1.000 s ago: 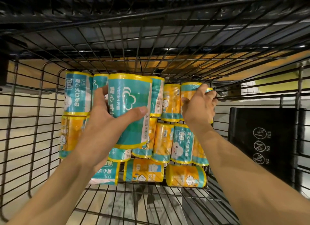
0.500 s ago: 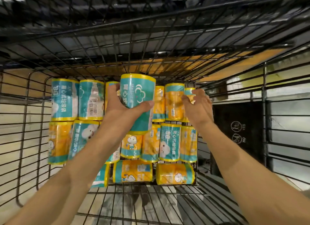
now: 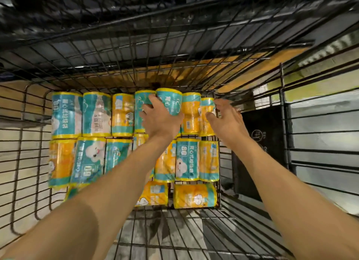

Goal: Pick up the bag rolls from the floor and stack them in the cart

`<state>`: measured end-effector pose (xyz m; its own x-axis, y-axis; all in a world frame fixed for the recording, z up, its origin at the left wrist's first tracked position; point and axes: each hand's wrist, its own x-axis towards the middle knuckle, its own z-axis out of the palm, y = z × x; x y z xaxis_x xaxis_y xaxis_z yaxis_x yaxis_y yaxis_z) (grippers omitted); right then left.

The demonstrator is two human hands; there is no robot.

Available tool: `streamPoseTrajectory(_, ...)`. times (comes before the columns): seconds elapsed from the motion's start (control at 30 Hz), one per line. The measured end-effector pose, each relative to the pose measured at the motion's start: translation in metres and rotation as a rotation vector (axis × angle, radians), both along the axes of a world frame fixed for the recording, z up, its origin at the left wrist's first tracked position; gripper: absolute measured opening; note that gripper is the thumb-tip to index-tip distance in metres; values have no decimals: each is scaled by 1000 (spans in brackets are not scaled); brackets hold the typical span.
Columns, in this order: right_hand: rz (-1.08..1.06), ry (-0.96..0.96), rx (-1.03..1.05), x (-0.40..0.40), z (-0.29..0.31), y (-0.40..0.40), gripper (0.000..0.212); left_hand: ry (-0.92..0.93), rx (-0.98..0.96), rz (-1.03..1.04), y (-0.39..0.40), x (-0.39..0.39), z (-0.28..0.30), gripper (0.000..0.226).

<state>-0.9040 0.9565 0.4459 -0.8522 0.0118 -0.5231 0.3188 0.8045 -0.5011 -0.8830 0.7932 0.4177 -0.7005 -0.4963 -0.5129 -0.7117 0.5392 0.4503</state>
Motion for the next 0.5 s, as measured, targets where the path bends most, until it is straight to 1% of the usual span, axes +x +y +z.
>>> streamPoseTrajectory(0.07,58,-2,33,1,1,1,53,10,-34,-5,2,-1,-3,107)
streamPoseTrajectory(0.23,198,1,93,6,8,9,59,17,-40,-26,-3,2,-2,103)
streamPoseTrajectory(0.4,291,25,168,10,33,12,61,61,45,-18,-13,7,27,79)
streamPoseTrajectory(0.47,319,51,174,12,48,13,62,9,57,-37,-18,12,43,80)
streamPoseTrajectory(0.5,331,66,172,13,59,13,62,-24,46,-91,-22,16,52,81)
